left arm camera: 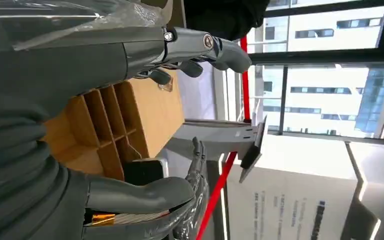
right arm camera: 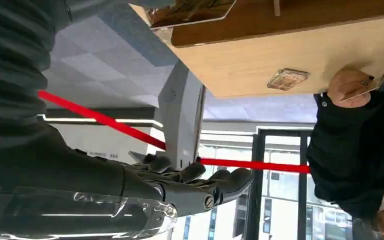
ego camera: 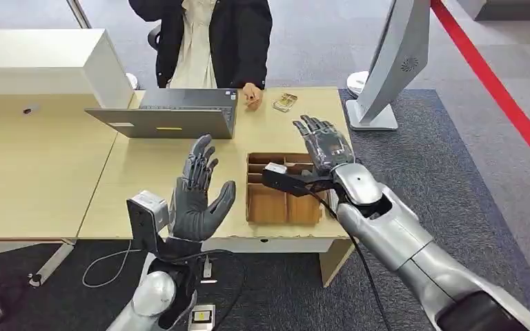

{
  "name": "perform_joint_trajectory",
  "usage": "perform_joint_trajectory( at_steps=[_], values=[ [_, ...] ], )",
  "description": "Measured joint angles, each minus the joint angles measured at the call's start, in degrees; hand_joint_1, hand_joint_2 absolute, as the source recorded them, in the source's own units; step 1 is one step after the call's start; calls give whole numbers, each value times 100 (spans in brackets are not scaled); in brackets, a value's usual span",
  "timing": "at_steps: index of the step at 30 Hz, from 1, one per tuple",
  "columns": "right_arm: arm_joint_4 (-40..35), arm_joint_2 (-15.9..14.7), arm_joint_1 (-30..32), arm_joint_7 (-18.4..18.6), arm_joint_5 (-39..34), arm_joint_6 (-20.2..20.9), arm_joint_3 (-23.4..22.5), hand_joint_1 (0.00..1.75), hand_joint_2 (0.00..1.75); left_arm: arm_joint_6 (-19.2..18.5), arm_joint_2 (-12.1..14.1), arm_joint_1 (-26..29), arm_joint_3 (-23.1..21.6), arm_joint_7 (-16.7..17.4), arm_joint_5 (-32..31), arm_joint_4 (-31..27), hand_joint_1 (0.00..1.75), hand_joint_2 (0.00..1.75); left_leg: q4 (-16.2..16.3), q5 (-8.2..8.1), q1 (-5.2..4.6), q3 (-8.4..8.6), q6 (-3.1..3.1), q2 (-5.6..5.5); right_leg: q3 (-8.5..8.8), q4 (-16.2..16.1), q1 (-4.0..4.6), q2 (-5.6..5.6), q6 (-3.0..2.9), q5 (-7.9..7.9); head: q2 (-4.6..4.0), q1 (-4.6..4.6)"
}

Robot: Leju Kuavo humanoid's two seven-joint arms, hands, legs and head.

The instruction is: Pass the card to the sensor for recognition and then transmit it.

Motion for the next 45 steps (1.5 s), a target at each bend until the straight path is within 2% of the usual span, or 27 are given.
perform_joint_trajectory(
  at_steps=[13, 22, 45],
  values=[
    [22, 2, 45, 11, 0, -7, -4, 0, 175, -13, 0, 19, 0, 4, -6, -4, 0, 175, 0, 0, 0, 0, 0, 0, 0, 0, 0, 0, 0, 0, 0, 0],
    [159, 15, 69, 402, 186, -234, -48, 0, 175, 13, 0, 32, 0, 48, -7, -37, 0, 175, 0, 0, 0, 0, 0, 0, 0, 0, 0, 0, 0, 0, 0, 0],
    [487, 79, 72, 400, 181, -188, -50, 0, 175, 26, 0, 36, 0, 46, -4, -52, 0, 175, 0, 0, 0, 0, 0, 0, 0, 0, 0, 0, 0, 0, 0, 0]
  ],
)
